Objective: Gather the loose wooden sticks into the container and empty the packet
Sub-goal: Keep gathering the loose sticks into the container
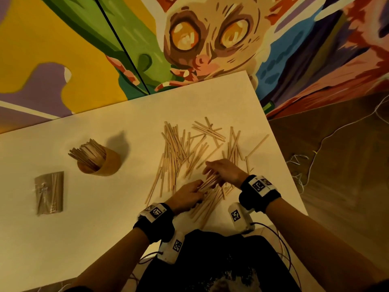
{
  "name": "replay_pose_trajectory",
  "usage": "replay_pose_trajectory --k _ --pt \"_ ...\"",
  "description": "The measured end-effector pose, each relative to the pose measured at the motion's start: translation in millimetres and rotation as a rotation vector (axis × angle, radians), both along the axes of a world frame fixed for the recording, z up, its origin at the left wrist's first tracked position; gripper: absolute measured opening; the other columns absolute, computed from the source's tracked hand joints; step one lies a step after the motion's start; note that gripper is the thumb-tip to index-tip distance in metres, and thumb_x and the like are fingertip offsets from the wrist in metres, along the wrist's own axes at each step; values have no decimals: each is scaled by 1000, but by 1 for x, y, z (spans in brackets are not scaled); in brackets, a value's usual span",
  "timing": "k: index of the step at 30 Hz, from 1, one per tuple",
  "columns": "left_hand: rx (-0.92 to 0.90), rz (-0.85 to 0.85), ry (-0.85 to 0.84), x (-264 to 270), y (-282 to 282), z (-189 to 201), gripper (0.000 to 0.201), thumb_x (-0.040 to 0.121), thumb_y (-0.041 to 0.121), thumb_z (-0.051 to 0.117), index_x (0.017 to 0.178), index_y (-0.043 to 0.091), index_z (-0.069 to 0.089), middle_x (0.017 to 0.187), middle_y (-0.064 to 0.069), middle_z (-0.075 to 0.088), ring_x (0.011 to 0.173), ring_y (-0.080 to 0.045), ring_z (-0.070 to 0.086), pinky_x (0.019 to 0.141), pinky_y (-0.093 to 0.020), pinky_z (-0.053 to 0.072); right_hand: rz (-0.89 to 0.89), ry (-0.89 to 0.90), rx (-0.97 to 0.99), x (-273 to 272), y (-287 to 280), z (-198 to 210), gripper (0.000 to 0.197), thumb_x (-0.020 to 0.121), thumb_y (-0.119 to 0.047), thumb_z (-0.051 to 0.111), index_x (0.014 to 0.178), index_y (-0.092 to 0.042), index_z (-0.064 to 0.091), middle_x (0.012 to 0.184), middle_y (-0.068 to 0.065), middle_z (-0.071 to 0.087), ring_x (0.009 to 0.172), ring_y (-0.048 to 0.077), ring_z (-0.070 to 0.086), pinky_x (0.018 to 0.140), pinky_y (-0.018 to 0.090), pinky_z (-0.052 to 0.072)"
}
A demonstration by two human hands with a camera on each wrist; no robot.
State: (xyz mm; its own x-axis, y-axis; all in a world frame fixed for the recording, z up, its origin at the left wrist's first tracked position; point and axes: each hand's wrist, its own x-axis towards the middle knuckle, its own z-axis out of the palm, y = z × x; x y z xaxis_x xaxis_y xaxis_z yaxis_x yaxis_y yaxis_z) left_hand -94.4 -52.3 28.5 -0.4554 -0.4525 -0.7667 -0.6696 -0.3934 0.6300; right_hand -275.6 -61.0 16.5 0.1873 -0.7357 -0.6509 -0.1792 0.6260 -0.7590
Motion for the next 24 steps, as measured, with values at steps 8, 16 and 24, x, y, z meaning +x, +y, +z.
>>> replay_pose_trajectory --k 8,16,24 --pt "-375 -118 -179 8 0 -19 62 80 19 68 134 19 36 97 -11 68 76 -23 64 65 -30 50 51 58 4 27 14 -9 23 95 -26 60 88 -4 62 73 12 67 51 19 61 44 25 43" --pt "-554 -258 -164 11 0 -17 95 89 38 64 153 24 -5 90 -14 67 78 -28 63 69 -37 49 -39 -221 112 30 23 -3 13 83 -2 69 95 -1 74 91 29 71 79 35 69 54 28 54" --pt "-508 -252 -134 9 -3 -20 101 82 29 70 153 27 -1 89 -10 68 78 -24 64 73 -41 53 -122 -240 99 28 27 -8 13 79 1 74 90 6 74 73 17 73 61 23 69 57 26 54"
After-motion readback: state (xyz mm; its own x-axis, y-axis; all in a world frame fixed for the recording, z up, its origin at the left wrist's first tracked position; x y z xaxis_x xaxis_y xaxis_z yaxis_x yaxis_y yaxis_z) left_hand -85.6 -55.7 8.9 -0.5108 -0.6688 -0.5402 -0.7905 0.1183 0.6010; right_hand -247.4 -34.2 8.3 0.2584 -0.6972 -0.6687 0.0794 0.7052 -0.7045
